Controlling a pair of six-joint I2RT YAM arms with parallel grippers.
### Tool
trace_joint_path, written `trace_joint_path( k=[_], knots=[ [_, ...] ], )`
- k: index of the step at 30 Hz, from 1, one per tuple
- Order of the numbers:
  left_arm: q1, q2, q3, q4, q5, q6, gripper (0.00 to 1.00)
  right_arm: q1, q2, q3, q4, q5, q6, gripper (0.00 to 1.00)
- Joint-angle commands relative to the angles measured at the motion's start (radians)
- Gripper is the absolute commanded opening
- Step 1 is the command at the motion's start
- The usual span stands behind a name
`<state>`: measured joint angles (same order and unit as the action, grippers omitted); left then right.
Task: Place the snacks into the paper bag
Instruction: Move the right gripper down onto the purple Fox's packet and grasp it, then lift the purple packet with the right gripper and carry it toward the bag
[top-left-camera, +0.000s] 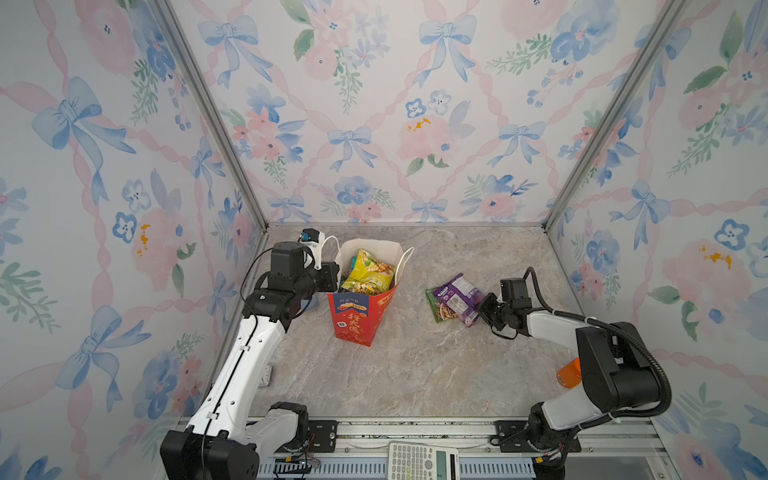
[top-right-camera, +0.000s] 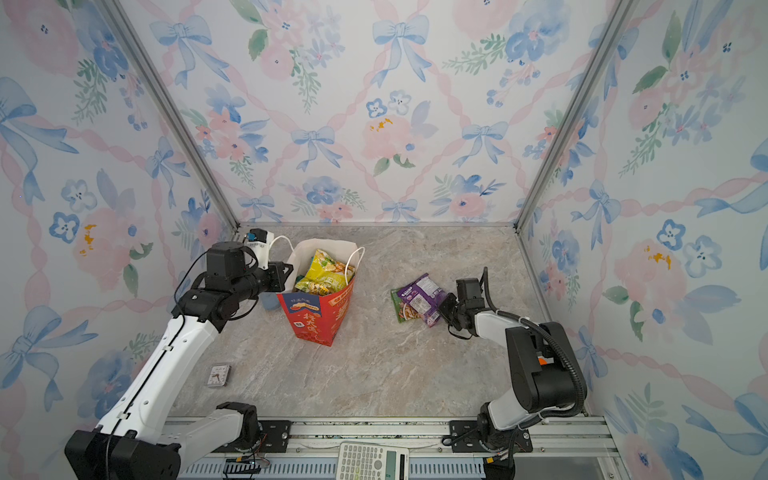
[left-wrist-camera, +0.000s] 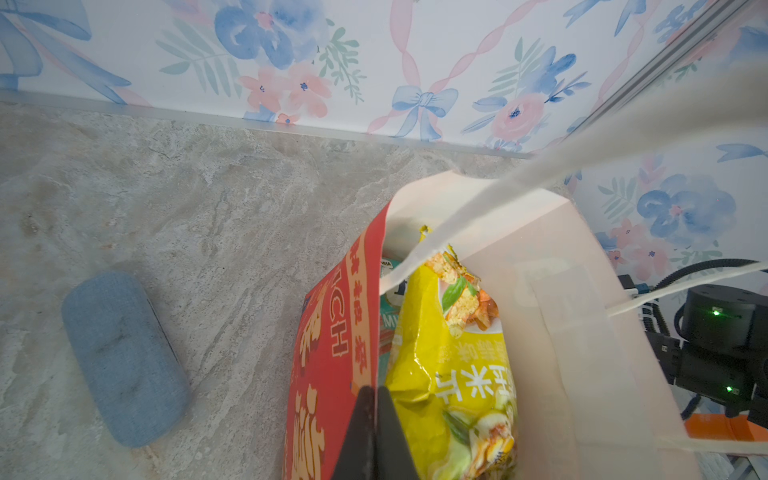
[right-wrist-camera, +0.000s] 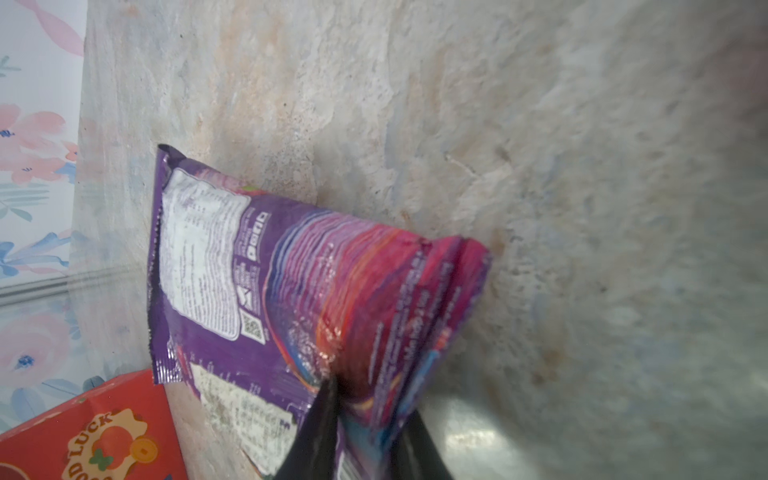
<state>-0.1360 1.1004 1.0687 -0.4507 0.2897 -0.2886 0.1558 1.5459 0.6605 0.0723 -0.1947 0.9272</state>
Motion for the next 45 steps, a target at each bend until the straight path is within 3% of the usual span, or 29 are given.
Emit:
trace_joint_path(
  k=[1, 7, 15, 22, 31, 45],
  knots=[
    [0.009, -0.022, 0.035, 0.073, 0.024, 0.009, 0.0, -0.004, -0.047, 0.027, -0.085, 0.039, -0.033, 0.1],
    [0.009, -0.021, 0.032, 0.073, 0.026, 0.009, 0.0, 0.017, -0.164, 0.084, -0.218, 0.1, -0.092, 0.0],
    [0.009, -0.023, 0.031, 0.074, 0.031, 0.009, 0.0, 0.072, -0.301, 0.21, -0.344, 0.142, -0.147, 0.0],
    [0.009, -0.023, 0.029, 0.074, 0.035, 0.006, 0.0, 0.158, -0.341, 0.44, -0.457, 0.186, -0.225, 0.0],
    [0.009, -0.022, 0.028, 0.074, 0.042, 0.004, 0.0, 0.263, -0.249, 0.758, -0.503, 0.201, -0.341, 0.0],
    [0.009, -0.022, 0.028, 0.073, 0.058, 0.005, 0.0, 0.389, 0.075, 1.296, -0.675, 0.062, -0.599, 0.0]
  ],
)
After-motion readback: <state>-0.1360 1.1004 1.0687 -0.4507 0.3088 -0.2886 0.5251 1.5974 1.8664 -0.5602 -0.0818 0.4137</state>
